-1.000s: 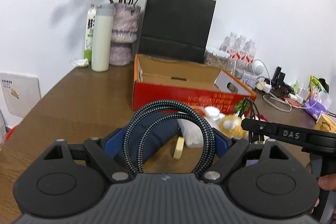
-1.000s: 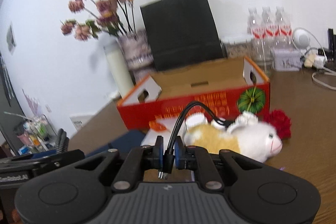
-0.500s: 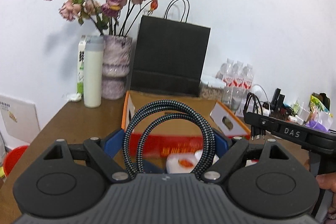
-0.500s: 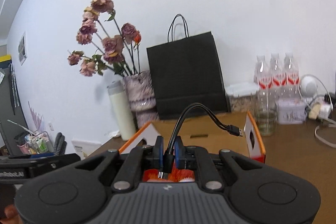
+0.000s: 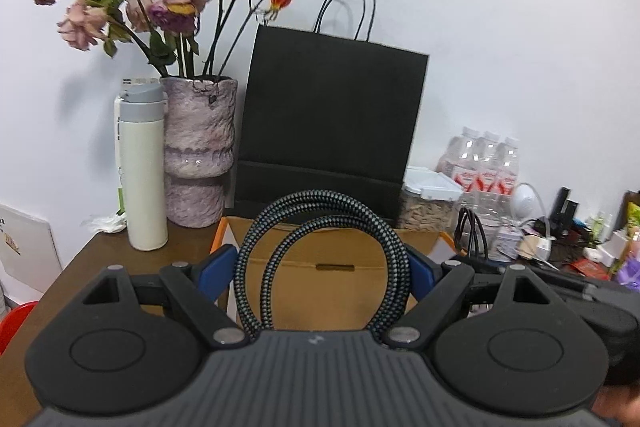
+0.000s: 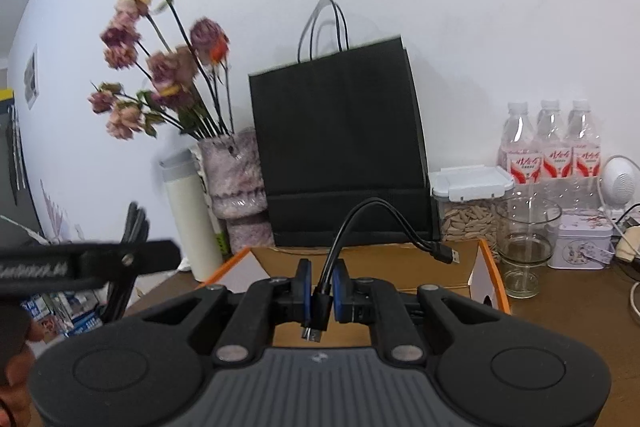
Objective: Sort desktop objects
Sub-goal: 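Carry the cable into the cardboard box and open the left gripper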
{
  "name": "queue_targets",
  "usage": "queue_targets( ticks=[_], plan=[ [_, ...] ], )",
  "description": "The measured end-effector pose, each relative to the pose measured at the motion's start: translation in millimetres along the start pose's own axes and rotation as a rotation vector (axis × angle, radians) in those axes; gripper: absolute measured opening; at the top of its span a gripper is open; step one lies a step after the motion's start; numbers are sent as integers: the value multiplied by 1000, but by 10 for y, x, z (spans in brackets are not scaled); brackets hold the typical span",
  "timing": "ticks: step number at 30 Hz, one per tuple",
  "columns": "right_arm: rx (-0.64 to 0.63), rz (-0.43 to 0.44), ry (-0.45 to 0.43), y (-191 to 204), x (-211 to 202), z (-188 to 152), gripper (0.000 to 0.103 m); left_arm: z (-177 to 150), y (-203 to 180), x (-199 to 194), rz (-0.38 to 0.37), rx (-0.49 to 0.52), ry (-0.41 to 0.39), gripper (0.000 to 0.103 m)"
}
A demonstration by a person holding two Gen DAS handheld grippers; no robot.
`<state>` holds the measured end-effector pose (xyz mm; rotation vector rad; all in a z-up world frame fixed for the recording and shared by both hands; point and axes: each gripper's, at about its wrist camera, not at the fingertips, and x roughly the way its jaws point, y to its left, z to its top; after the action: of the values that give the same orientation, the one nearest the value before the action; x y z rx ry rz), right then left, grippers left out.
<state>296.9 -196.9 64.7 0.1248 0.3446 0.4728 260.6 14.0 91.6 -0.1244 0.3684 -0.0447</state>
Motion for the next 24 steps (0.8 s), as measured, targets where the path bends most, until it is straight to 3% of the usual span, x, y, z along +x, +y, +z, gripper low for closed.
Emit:
queue_targets(
  ticks=[11,18,19,24],
  plan=[
    [43,-18,153,-293,661,-196,9,-139,79,808,84,-14,85,87],
    [94,-3,230,-397,746,-242,9,-380,63,1041,94,32,190,87],
    [97,-5,241,-406,750,-249,4,-405,56,1051,97,39,198,87],
    [77,-36,281,-385,768,-273,3,-458,43,1066,100,48,209,87]
  ],
)
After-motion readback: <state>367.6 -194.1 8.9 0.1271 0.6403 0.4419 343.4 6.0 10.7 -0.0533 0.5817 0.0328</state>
